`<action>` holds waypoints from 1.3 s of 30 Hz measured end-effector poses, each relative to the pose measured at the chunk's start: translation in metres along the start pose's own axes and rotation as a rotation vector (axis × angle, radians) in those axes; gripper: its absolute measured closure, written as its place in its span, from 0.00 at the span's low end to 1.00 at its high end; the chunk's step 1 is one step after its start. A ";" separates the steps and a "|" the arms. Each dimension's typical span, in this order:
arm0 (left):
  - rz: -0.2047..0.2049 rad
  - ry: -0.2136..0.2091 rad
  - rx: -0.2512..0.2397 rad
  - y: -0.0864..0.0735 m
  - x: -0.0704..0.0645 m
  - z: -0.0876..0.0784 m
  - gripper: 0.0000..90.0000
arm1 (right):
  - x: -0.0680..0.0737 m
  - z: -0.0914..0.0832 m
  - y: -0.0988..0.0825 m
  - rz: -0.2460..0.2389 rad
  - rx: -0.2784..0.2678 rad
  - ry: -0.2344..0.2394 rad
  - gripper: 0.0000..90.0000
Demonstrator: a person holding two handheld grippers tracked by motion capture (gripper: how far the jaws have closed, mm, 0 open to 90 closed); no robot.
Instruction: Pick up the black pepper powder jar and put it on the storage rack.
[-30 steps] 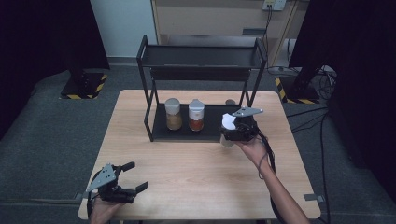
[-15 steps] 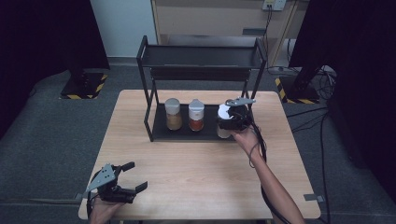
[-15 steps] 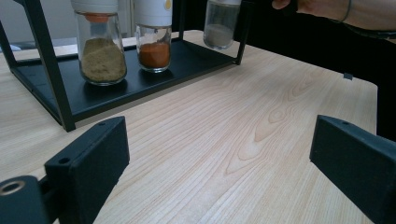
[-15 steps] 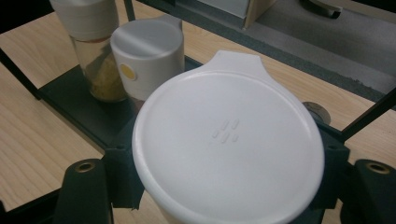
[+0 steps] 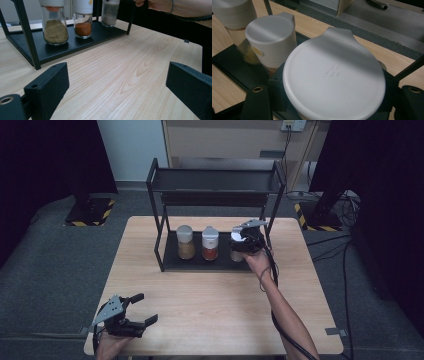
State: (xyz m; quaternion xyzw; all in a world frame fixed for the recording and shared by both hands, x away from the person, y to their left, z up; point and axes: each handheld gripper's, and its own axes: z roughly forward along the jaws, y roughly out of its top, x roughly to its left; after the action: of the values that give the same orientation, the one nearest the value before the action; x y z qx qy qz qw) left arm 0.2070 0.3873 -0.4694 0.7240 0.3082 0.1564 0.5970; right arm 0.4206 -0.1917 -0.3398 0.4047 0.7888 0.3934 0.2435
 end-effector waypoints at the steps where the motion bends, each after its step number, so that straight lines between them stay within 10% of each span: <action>1: 0.000 0.000 0.000 0.000 0.000 0.000 0.04 | 0.002 0.002 0.001 -0.004 0.001 -0.006 0.35; 39: 0.001 -0.002 0.000 0.000 0.001 0.000 0.04 | -0.016 0.035 -0.013 0.044 0.013 0.039 0.34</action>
State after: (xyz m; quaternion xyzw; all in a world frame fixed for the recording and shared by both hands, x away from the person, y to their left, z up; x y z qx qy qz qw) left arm 0.2076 0.3880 -0.4697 0.7243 0.3071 0.1562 0.5972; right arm 0.4482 -0.1953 -0.3690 0.4158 0.7869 0.4010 0.2168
